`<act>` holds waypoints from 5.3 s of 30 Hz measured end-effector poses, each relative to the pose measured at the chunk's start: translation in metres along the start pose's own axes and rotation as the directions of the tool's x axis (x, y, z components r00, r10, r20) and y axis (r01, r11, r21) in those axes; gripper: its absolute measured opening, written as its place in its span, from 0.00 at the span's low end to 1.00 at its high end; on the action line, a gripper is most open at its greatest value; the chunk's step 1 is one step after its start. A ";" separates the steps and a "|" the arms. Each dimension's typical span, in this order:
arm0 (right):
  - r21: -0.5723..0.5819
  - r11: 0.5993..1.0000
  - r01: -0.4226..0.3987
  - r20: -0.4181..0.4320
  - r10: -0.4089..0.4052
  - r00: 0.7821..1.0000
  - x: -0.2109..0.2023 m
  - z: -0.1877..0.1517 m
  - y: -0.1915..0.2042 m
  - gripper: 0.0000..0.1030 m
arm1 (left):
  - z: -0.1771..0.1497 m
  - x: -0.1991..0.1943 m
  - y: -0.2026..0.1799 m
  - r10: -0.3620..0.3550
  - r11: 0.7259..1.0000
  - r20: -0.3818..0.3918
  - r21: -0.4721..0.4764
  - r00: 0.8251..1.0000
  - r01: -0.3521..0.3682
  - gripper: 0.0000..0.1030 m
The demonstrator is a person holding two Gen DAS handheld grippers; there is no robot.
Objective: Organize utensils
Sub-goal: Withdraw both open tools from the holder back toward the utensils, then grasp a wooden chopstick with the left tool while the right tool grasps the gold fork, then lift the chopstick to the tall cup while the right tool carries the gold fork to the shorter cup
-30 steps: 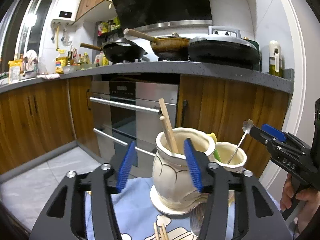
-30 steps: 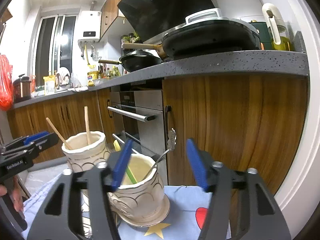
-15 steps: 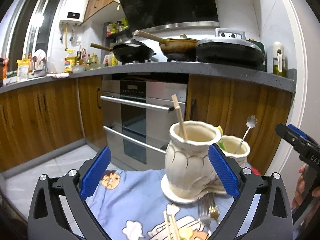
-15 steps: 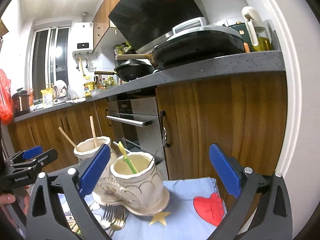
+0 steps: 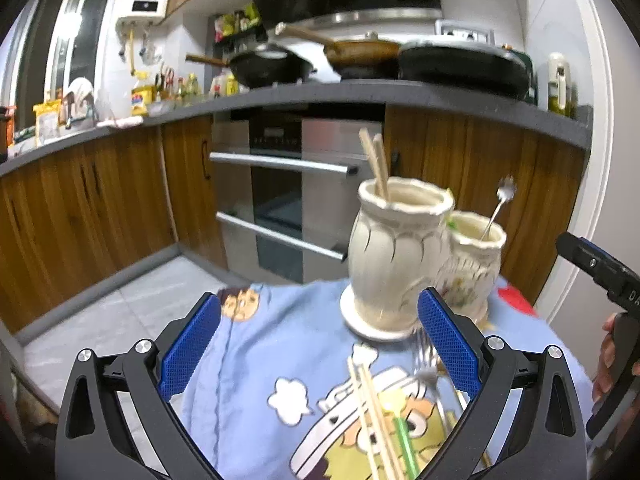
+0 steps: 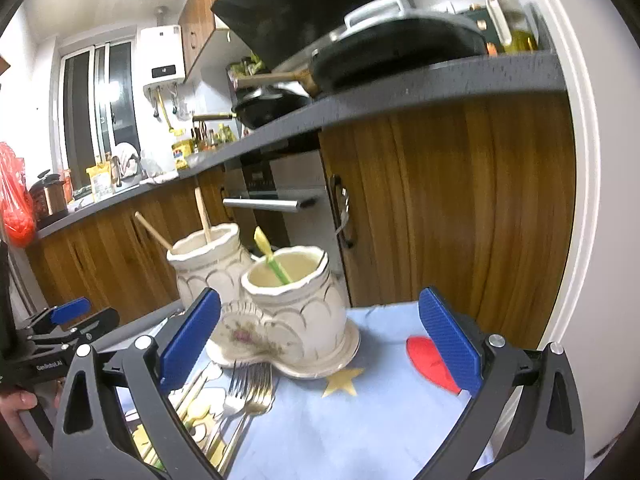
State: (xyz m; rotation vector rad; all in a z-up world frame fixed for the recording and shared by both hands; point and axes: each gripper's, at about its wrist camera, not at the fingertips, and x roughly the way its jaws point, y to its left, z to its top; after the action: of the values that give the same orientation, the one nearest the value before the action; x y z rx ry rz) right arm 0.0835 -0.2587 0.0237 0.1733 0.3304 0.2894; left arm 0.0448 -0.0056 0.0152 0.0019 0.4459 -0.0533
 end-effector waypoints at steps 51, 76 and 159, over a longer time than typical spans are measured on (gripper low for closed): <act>-0.110 0.986 -0.125 -0.474 0.058 0.878 0.051 -0.066 0.053 0.41 | -0.069 0.049 -0.034 -0.035 0.976 -0.468 0.174 0.883 0.131 0.07; -0.201 0.978 -0.048 -0.550 -0.072 0.832 0.074 -0.088 0.090 0.07 | -0.069 0.054 -0.037 -0.035 0.970 -0.443 0.201 0.896 0.138 0.06; -0.078 0.991 -0.110 0.195 0.123 0.973 0.052 0.083 0.028 0.05 | 0.117 0.076 -0.084 -0.151 0.983 0.380 0.151 0.913 0.101 0.05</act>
State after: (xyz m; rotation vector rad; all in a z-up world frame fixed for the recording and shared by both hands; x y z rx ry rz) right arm 0.1522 -0.2263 0.0915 0.1544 0.1112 0.3957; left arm 0.1592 -0.0951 0.0887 0.0879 0.0408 -0.2065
